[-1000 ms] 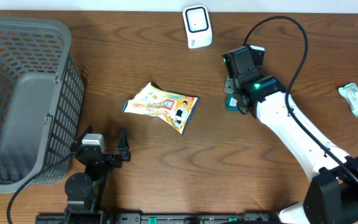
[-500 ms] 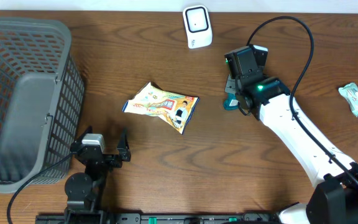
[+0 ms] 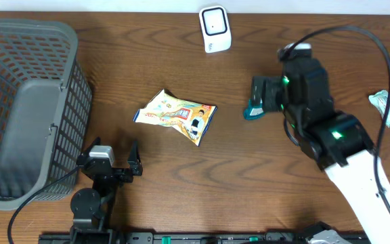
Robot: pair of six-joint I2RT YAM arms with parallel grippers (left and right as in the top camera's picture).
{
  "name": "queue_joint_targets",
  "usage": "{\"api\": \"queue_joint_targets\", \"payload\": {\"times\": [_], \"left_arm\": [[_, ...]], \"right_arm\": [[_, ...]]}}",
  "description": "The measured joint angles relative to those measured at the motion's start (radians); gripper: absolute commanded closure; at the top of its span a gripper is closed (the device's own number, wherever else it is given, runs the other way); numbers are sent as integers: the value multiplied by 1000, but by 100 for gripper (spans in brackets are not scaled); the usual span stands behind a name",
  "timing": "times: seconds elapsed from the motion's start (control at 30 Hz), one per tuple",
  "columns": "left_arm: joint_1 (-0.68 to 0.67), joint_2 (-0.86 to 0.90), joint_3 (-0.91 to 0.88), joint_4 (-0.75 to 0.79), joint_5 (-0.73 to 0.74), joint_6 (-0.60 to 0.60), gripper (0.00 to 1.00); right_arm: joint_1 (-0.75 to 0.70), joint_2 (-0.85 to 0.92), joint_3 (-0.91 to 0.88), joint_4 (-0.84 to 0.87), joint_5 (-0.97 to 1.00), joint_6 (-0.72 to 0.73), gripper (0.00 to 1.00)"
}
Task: Scan the item barcode
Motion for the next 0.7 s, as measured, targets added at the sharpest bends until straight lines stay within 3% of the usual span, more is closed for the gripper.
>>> {"api": "queue_joint_targets", "payload": {"times": [0.13, 0.3, 0.57, 0.7], "left_arm": [[0, 0, 0, 0, 0, 0, 2], [0, 1, 0, 0, 0, 0, 2], [0, 1, 0, 0, 0, 0, 2], [0, 1, 0, 0, 0, 0, 2]], "right_arm": [[0, 10, 1, -134, -120, -291, 1], [0, 84, -3, -136, -131, -518, 1], [-9, 94, -4, -129, -94, -712, 1], [-92, 103, -4, -128, -146, -823, 1]]}}
